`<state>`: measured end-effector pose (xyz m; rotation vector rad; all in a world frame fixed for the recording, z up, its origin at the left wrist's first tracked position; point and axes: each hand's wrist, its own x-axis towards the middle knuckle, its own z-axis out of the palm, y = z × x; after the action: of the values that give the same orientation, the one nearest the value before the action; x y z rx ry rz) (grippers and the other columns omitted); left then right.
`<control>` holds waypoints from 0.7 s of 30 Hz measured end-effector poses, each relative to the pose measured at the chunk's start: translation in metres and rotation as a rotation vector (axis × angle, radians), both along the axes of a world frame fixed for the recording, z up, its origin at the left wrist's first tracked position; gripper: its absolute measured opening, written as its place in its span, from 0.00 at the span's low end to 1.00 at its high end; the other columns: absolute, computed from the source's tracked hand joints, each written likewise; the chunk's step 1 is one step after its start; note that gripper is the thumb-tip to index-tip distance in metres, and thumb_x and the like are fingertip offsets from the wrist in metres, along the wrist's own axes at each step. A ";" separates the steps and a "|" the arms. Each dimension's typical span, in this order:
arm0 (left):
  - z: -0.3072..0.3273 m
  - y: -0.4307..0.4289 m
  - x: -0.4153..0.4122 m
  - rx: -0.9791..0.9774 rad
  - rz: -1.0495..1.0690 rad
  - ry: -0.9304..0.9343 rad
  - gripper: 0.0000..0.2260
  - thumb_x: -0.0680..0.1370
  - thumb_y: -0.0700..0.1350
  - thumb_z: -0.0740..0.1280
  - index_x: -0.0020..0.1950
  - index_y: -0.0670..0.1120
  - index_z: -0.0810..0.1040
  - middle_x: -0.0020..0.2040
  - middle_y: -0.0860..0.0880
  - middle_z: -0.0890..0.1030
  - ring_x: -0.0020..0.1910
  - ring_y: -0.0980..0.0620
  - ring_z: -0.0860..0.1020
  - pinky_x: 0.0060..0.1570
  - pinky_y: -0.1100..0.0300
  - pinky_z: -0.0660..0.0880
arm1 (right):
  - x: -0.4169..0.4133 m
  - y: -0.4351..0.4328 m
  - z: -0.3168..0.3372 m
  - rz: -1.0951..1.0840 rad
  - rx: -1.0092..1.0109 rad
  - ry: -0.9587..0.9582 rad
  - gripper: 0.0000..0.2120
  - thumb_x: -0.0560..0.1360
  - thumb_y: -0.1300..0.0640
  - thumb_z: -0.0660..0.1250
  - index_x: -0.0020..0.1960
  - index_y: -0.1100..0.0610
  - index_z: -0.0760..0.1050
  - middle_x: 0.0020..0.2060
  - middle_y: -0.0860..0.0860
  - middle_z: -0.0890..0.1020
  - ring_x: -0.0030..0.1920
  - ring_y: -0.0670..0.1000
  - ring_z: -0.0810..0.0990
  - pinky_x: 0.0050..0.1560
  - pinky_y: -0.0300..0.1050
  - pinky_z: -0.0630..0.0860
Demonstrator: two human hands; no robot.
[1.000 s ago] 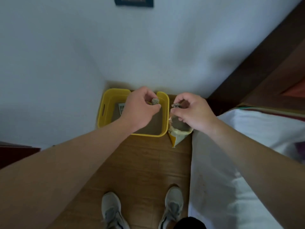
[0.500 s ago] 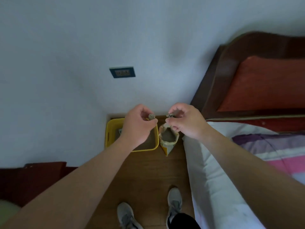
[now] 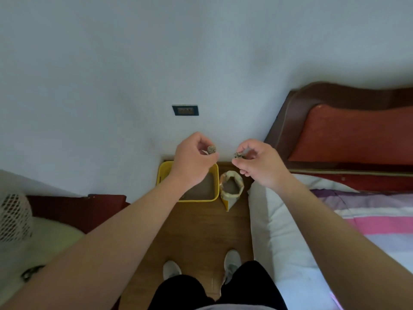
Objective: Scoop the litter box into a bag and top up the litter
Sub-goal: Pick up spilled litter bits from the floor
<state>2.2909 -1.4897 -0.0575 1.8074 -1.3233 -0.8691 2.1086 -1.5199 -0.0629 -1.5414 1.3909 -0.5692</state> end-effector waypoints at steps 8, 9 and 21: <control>0.015 -0.005 0.010 -0.005 -0.076 0.013 0.10 0.71 0.40 0.75 0.44 0.53 0.76 0.41 0.52 0.81 0.39 0.51 0.81 0.41 0.50 0.82 | 0.009 0.005 0.028 -0.057 -0.005 0.027 0.07 0.73 0.58 0.74 0.45 0.49 0.76 0.32 0.51 0.81 0.28 0.43 0.79 0.37 0.48 0.79; 0.016 -0.007 0.011 -0.009 -0.097 0.020 0.11 0.72 0.40 0.75 0.44 0.53 0.76 0.41 0.52 0.81 0.39 0.52 0.81 0.41 0.51 0.82 | 0.010 0.006 0.030 -0.089 -0.015 0.030 0.07 0.73 0.58 0.73 0.44 0.49 0.76 0.32 0.51 0.80 0.28 0.44 0.79 0.38 0.50 0.79; 0.038 -0.008 -0.027 -0.089 -0.465 0.044 0.10 0.72 0.42 0.75 0.43 0.53 0.76 0.40 0.52 0.82 0.39 0.52 0.81 0.39 0.57 0.81 | -0.026 0.076 0.061 -0.457 -0.095 0.125 0.08 0.74 0.57 0.75 0.44 0.48 0.76 0.33 0.48 0.83 0.30 0.43 0.81 0.35 0.41 0.79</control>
<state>2.2637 -1.4973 -0.0199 1.4233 -1.7589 -1.0629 2.0830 -1.4443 -0.0015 -1.3506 1.8535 -0.8347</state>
